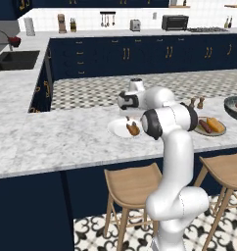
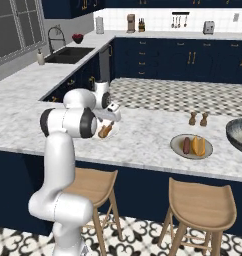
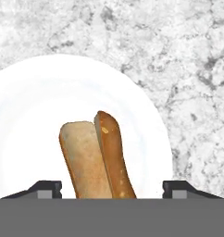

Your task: Place one bun and one sausage from the bowl on each plate.

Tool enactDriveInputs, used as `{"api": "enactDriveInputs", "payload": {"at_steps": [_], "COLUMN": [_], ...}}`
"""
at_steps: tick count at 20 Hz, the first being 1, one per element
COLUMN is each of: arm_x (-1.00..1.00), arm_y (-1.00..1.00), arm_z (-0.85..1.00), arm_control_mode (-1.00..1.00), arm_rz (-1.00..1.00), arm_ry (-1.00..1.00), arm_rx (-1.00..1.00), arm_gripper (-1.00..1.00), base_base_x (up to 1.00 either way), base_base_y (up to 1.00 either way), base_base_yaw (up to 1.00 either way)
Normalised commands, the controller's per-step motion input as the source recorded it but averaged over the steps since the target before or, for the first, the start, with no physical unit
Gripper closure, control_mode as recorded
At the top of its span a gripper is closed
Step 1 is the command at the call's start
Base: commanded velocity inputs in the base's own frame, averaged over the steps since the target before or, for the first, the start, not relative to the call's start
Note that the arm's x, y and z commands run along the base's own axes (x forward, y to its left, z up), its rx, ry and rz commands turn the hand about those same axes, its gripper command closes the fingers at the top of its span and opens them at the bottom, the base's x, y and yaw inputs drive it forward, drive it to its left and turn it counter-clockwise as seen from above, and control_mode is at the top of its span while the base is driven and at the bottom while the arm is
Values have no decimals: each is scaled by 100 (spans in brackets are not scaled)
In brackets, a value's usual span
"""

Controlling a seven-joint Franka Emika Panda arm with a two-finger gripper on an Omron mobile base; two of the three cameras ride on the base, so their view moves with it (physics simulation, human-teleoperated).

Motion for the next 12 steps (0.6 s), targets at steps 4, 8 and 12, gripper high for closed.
{"api": "enactDriveInputs", "payload": {"at_steps": [4,8,12], "arm_x": [-28,-92,-100], "arm_y": [0,-7,-4], "arm_z": [48,63,57], "arm_control_mode": [-100,-100,-100], "arm_rz": [-2,-3,-2], "arm_ry": [-1,0,0], "arm_rx": [0,0,0], "arm_gripper": [-100,-100,-100], "base_base_x": [0,0,0], "base_base_y": [0,0,0], "base_base_yaw": [0,0,0]}}
